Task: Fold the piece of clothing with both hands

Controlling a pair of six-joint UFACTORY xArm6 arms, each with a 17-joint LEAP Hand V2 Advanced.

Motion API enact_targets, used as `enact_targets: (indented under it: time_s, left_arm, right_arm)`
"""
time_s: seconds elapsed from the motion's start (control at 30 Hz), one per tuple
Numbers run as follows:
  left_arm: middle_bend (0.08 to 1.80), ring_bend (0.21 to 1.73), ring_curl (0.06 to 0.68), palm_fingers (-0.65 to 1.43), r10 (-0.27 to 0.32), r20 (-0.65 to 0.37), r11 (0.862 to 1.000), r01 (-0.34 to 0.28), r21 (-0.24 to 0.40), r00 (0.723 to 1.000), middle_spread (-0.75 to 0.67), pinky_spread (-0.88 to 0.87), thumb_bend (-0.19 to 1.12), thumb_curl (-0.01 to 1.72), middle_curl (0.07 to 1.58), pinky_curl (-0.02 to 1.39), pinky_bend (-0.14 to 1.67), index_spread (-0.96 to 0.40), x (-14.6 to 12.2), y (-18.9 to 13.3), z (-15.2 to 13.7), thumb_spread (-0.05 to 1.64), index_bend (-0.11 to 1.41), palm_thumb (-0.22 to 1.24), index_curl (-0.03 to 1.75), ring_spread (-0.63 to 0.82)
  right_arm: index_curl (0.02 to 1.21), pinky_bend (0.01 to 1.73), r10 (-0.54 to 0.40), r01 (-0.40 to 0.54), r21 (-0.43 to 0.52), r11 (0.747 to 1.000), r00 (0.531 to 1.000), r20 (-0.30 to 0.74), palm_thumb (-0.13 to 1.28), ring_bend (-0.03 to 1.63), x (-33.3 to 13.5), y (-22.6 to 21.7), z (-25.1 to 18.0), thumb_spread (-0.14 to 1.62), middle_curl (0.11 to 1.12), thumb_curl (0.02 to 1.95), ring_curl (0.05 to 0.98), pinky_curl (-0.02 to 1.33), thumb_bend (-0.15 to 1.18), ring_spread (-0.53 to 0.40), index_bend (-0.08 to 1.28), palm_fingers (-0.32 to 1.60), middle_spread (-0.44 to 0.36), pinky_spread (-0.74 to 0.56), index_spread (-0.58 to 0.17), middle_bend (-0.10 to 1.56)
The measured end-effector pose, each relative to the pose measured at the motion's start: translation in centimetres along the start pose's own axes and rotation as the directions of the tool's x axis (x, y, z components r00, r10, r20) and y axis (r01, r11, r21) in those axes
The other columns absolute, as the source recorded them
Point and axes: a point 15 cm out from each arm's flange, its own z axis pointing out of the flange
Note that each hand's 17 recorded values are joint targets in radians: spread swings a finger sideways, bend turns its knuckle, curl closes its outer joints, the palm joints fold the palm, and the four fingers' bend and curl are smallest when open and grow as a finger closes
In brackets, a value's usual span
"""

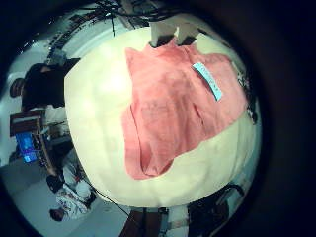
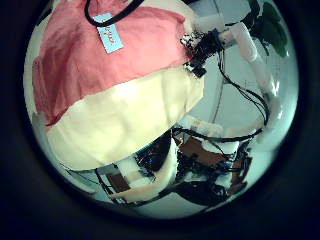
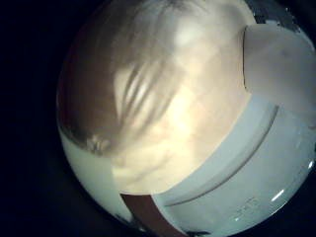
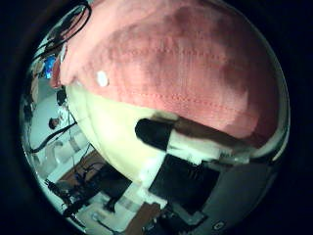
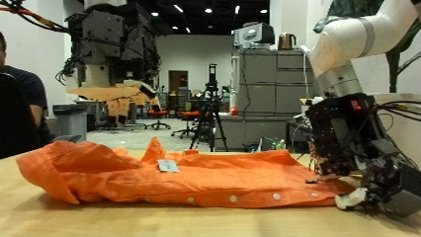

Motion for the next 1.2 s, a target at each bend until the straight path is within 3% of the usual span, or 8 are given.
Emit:
enact_targets:
  time_s: [0.1,0.2,0.23,0.3,0.53,0.83,1.07,1.2]
  left_arm:
    - [0.17,0.37,0.238,-0.07,-0.004,0.002,1.000,0.004,0.000,1.000,0.43,0.54,-0.02,0.27,0.21,0.31,0.28,0.07,-0.3,0.0,0.0,1.05,0.14,0.18,0.23,0.60]
    - [0.17,0.37,0.238,-0.07,-0.011,0.000,1.000,0.011,0.003,1.000,0.42,0.54,-0.02,0.27,0.21,0.31,0.28,0.07,-0.7,0.0,-0.1,1.05,0.14,0.18,0.23,0.60]
    - [0.17,0.37,0.238,-0.07,-0.015,-0.001,1.000,0.015,0.006,1.000,0.42,0.54,-0.02,0.27,0.21,0.31,0.28,0.08,-0.9,0.1,-0.3,1.05,0.14,0.18,0.23,0.60]
    - [0.17,0.37,0.238,-0.07,-0.024,-0.002,1.000,0.024,0.011,1.000,0.42,0.54,-0.02,0.27,0.22,0.31,0.28,0.08,-1.6,0.3,-0.6,1.05,0.14,0.18,0.23,0.60]
    - [0.17,0.37,0.236,-0.07,-0.060,-0.017,0.997,0.060,0.039,0.998,0.41,0.54,-0.02,0.27,0.22,0.32,0.28,0.08,-5.0,2.3,-2.6,1.05,0.15,0.18,0.24,0.60]
    - [0.17,0.37,0.233,-0.07,-0.105,-0.044,0.993,0.107,0.040,0.993,0.41,0.54,-0.02,0.27,0.22,0.32,0.28,0.08,-8.9,5.4,-2.4,1.06,0.15,0.17,0.24,0.60]
    - [0.17,0.37,0.231,-0.07,-0.148,-0.075,0.988,0.150,0.023,0.986,0.41,0.54,-0.02,0.27,0.23,0.32,0.28,0.08,-11.8,7.8,-0.8,1.06,0.15,0.17,0.24,0.60]
    - [0.17,0.37,0.230,-0.07,-0.171,-0.087,0.985,0.173,0.020,0.982,0.41,0.55,-0.02,0.27,0.23,0.32,0.27,0.08,-13.0,8.9,-0.5,1.06,0.15,0.17,0.24,0.60]
  right_arm:
    - [0.52,0.73,-0.016,0.016,-0.007,1.000,1.000,0.003,0.78,0.88,-0.9,2.0,-0.1,0.97,0.56,0.38,0.445,0.46,0.06,-0.246,0.58,1.56,-0.139,-0.42,-0.318,0.81]
    - [0.58,0.85,-0.033,0.033,-0.003,0.999,0.999,0.001,0.84,0.97,-1.4,3.2,-0.5,0.97,0.60,0.40,0.485,0.51,0.06,-0.238,0.71,1.47,-0.136,-0.43,-0.305,0.92]
    - [0.63,0.95,-0.040,0.040,-0.001,0.999,0.999,0.001,0.97,1.06,-1.6,3.7,-0.6,0.98,0.64,0.44,0.523,0.56,0.12,-0.230,0.81,1.43,-0.130,-0.40,-0.292,1.01]
    - [0.67,1.03,-0.043,0.043,0.007,0.999,0.999,-0.003,1.07,1.14,-1.7,4.2,-1.1,0.98,0.67,0.48,0.555,0.60,0.16,-0.227,0.89,1.37,-0.129,-0.38,-0.280,1.09]
    - [0.74,1.16,-0.017,0.018,0.031,0.999,1.000,-0.010,1.13,1.28,-0.4,8.1,-5.2,0.99,0.72,0.56,0.623,0.70,0.17,-0.211,1.02,1.22,-0.122,-0.32,-0.256,1.24]
    - [0.79,1.21,0.020,-0.006,0.176,0.984,0.997,-0.077,1.14,1.35,0.5,9.8,-13.5,1.01,0.75,0.66,0.665,0.79,0.14,-0.200,1.08,1.13,-0.116,-0.27,-0.231,1.32]
    - [0.80,1.19,-0.115,0.142,0.335,0.932,0.989,-0.098,1.14,1.37,-7.1,3.9,-20.7,1.03,0.75,0.72,0.675,0.84,0.12,-0.198,1.09,1.11,-0.113,-0.26,-0.225,1.34]
    - [0.81,1.18,-0.233,0.270,0.388,0.881,0.962,-0.142,1.14,1.37,-13.7,-0.5,-23.2,1.04,0.75,0.75,0.677,0.86,0.11,-0.198,1.10,1.11,-0.112,-0.26,-0.223,1.35]
